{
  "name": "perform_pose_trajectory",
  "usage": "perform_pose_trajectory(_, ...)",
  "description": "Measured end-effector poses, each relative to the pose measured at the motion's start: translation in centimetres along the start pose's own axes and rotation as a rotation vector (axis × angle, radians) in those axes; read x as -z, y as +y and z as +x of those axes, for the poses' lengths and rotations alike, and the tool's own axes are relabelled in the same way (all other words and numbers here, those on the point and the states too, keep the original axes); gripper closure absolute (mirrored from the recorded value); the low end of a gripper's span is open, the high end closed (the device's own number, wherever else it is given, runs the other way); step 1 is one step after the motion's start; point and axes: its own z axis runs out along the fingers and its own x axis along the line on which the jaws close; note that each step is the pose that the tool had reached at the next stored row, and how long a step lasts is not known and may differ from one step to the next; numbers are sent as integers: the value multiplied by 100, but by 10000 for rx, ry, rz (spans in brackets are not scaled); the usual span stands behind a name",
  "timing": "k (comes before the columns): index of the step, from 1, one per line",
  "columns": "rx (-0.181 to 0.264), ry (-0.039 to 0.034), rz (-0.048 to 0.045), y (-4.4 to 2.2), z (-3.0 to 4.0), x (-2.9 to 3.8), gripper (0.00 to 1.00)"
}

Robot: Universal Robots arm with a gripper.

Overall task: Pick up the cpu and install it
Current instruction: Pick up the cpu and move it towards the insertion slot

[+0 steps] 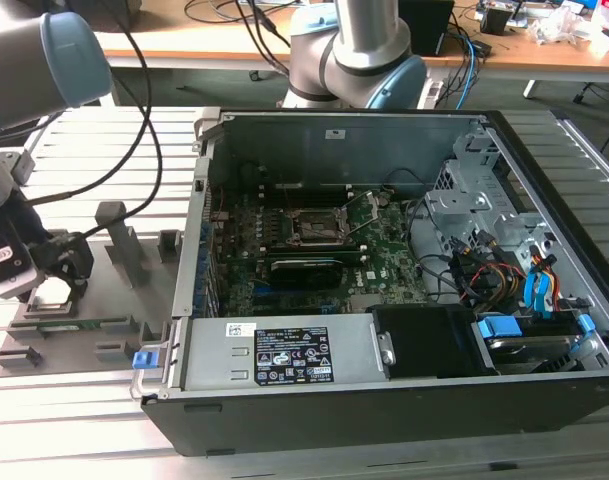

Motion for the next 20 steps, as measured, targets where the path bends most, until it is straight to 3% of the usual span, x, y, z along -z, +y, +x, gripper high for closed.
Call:
perform_pose_trajectory(6,11,1,1,51,45,-57,26)
perform_pose_trajectory(12,11,5,0,63,45,-79,26)
perform_pose_trajectory(14,10,139,-9,64,44,-82,26)
perform_pose_trajectory(15,9,247,-13,64,44,-83,26)
perform_pose_trajectory(20,10,289,-17,62,33,-90,26)
